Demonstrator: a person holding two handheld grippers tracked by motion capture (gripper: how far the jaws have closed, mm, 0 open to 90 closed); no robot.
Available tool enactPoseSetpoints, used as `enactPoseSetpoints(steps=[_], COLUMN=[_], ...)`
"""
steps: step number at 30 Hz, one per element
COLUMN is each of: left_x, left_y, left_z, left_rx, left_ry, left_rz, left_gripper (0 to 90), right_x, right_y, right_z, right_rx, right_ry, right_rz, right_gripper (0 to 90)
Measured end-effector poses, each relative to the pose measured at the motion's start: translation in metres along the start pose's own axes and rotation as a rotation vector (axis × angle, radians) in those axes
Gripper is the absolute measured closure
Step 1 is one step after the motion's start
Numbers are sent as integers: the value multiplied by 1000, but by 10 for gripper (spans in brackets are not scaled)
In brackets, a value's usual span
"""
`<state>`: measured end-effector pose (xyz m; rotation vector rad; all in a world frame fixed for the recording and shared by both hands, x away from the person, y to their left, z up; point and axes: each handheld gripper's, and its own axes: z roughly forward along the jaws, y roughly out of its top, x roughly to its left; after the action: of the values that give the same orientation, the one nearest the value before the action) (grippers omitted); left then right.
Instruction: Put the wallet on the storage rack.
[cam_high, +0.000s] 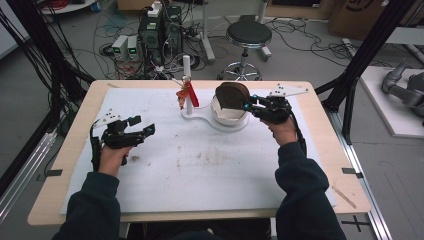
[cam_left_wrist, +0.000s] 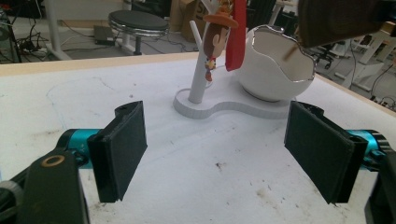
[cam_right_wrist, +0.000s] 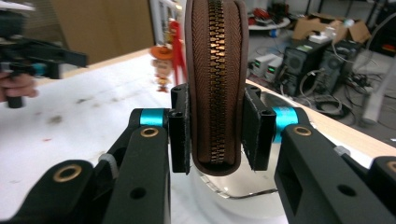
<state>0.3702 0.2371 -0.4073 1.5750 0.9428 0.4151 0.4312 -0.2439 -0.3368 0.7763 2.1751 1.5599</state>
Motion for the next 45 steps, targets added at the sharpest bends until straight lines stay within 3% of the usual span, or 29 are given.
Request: enactPoseSetpoints(steps=[8,14,21,28,31,33,35,39,41,43,45], left_x=[1,0,1,0,0,0,0,0,0,0,0], left_y=[-1,-1,-1,-1,-2,-2,-2,-2,-2,-2,-2], left_z=[0,1,2,2,2,2,2,3,3,3,3], left_rx=[-3,0,4,6,6,6,7,8,10,13,13], left_ry=[-6,-11,-14,-16,-17,-17,-18,-18,-18,-15,-17], left_rz=[-9,-11,-12,-14,-15,-15,-17,-20,-20,-20,-21], left_gripper=[212,214,214,215,215,215,215,215,215,215,215], right_x=[-18,-25,-34,-35,-36,-38,-38,-37,-36,-35,-32], right_y=[-9,-17,-24,-30,-30,-31,-32,-37,-39,-41,-40], right_z=[28,42,42,47,44,39,32,23,24,27,30], right_rx=[73,91,72,127,122,103,82,97,118,129,129], right_ry=[-38,-38,-26,-72,-92,-89,-84,-76,-73,-57,-80], right_rz=[1,-14,-4,-23,16,27,45,16,5,-8,-22], right_gripper=[680,678,659,611,489,489,532,760,764,829,784])
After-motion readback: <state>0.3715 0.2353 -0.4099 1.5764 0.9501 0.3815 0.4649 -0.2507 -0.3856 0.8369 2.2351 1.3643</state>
